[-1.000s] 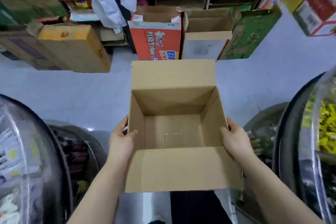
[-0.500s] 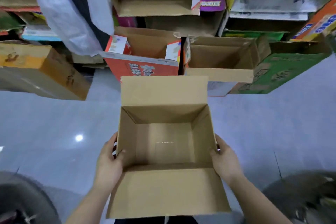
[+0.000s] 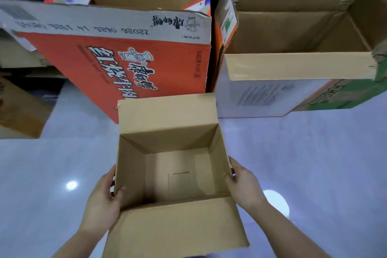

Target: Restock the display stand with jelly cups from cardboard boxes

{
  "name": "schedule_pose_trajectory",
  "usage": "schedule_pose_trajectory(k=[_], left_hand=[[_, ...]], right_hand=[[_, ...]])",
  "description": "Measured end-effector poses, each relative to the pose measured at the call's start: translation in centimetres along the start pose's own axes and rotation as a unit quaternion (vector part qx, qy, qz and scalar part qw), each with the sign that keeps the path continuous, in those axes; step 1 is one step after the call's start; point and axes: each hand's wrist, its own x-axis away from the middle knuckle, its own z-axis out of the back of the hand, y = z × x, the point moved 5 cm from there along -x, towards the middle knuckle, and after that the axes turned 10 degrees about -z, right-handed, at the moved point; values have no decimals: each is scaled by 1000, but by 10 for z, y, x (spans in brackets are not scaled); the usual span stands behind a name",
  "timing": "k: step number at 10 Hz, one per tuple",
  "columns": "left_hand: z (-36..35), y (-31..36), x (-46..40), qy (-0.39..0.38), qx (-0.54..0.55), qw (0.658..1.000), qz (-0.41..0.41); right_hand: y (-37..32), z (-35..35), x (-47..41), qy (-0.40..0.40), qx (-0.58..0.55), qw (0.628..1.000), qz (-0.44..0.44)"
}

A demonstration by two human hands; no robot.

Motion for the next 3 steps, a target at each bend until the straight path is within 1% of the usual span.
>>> schedule_pose_trajectory(k=[1, 2, 3], left_hand=[[-9, -10, -8, 19, 36, 999, 5], [-6, -8, -3, 13, 75, 997, 16], [32, 3, 4, 73, 90, 993, -17]], right_hand=[[3, -4, -9, 11, -9, 1000, 22], [6, 4, -3, -22, -23, 999, 6], [6, 51, 16, 39, -89, 995, 8]])
